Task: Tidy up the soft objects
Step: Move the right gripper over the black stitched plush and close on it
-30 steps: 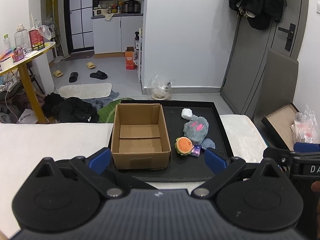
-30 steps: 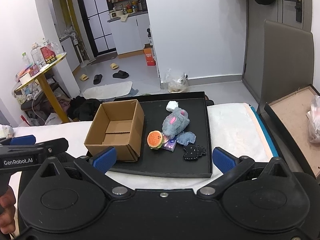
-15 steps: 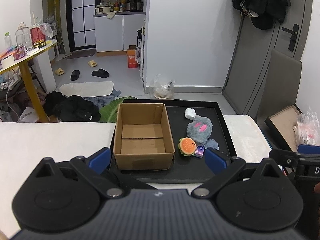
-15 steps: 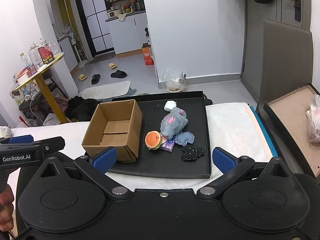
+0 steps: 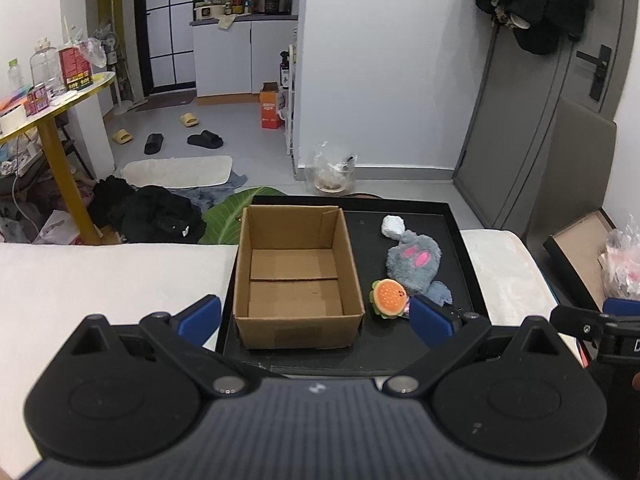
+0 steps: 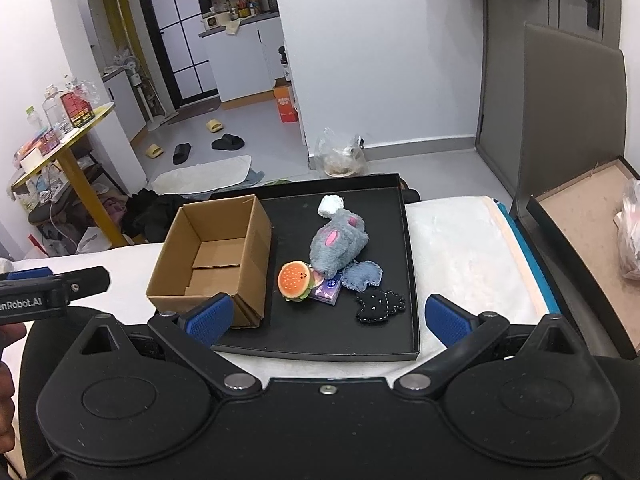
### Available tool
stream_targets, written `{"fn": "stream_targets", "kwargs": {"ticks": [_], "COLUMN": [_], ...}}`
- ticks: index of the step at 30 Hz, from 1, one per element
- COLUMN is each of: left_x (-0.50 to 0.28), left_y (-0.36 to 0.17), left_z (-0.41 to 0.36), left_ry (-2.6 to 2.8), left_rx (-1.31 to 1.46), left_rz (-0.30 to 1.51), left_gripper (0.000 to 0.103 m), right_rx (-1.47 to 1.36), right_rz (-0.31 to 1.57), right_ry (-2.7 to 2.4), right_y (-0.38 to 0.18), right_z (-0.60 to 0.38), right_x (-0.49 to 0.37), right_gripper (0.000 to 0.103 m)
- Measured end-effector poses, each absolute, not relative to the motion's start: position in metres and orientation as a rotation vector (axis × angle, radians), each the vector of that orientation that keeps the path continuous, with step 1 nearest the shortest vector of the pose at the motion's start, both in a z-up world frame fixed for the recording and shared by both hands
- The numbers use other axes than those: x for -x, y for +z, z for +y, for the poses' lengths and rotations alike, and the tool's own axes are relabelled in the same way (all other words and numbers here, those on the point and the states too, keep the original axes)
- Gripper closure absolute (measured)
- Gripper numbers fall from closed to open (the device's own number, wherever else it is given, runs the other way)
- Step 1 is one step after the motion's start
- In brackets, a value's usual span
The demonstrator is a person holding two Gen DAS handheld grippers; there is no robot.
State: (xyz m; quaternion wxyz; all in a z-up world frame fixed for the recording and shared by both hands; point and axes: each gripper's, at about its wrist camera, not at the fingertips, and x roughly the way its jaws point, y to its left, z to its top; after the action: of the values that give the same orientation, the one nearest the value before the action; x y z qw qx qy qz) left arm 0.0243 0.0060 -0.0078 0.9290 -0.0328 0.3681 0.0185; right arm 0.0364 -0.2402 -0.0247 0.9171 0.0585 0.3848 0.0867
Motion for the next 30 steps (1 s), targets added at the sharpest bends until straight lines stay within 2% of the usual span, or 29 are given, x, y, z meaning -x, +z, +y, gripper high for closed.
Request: {"fn": "stream_targets", "kwargs": {"ticks": [23,30], "left_x": [-0.081,-0.096], "left_y": [-0.054,-0.066], "left_z": [0.048,0.065], "left_ry": [0.108,0.126], "left_rx": [0.082,0.09], "left_rz": [0.844,0.867], "left_gripper": [0.005,0.005], "right_rx": [-0.217,-0.25], "right_rz": [0.855,0.865], "right_ry": [0.143,0.127], "right_y": [-0.068,-0.081], "right_z": [-0.248,-0.256], "right_x": [-0.091,-0.104], "right_gripper": [0.001,0.006]}}
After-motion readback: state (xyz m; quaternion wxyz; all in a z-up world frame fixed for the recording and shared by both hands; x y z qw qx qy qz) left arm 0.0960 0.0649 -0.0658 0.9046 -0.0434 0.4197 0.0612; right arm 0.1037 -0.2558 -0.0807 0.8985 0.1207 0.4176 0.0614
